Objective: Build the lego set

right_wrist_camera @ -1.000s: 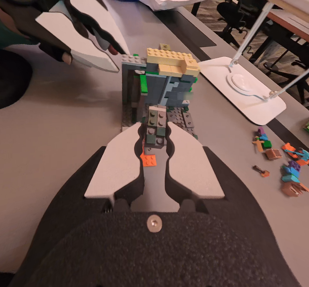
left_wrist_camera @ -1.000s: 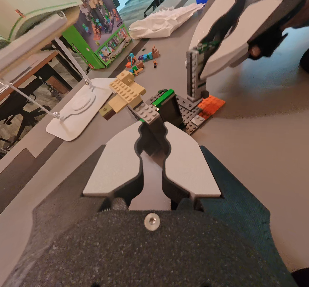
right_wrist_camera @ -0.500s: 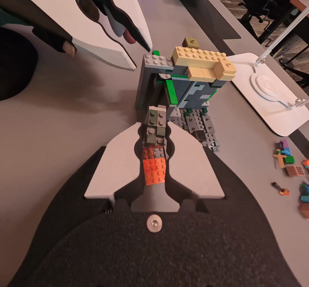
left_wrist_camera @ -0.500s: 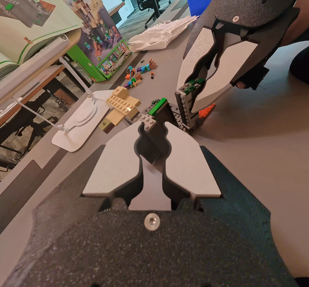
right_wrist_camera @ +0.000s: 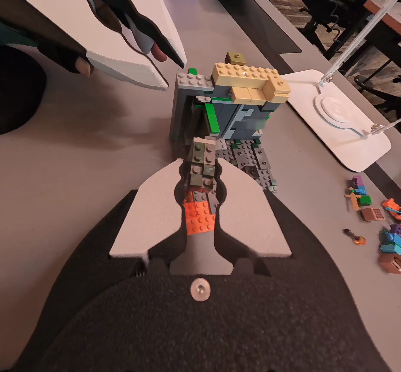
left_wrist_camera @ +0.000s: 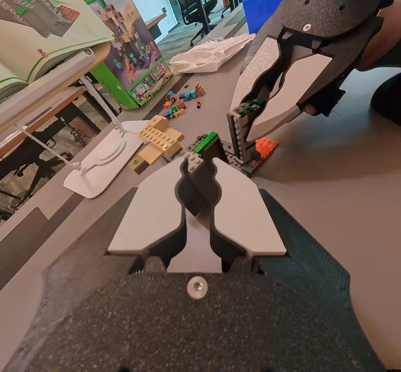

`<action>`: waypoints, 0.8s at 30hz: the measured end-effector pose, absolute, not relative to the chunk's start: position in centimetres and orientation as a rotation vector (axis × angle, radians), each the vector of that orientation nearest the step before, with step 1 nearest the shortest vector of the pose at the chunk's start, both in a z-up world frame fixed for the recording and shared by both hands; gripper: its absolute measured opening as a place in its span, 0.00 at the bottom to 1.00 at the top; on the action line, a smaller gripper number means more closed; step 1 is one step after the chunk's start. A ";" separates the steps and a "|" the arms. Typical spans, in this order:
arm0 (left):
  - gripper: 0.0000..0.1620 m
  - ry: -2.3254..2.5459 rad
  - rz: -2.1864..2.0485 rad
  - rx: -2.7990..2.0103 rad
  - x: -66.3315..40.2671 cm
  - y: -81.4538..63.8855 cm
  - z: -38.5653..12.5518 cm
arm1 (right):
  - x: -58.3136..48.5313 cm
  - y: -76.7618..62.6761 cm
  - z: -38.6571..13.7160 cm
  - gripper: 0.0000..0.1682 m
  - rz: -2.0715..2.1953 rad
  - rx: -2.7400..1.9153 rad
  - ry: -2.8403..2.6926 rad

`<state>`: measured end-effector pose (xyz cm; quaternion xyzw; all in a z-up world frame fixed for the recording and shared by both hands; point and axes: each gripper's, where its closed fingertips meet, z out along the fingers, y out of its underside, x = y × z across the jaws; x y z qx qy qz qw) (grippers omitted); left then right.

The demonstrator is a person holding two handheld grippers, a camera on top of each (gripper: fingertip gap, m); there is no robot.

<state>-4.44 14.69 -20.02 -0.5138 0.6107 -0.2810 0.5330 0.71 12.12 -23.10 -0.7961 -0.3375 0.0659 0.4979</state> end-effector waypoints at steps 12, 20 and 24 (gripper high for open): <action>0.12 1.461 -0.630 -1.221 -4.5 15.1 -20.2 | 2.4 12.6 -22.5 0.12 0.161 -1.924 -0.731; 0.11 1.474 -0.619 -1.215 -4.5 15.0 -20.3 | 2.4 12.7 -23.2 0.12 0.164 -1.940 -0.742; 0.11 1.476 -0.615 -1.214 -4.5 14.9 -20.3 | 2.3 12.7 -23.2 0.12 0.166 -1.940 -0.746</action>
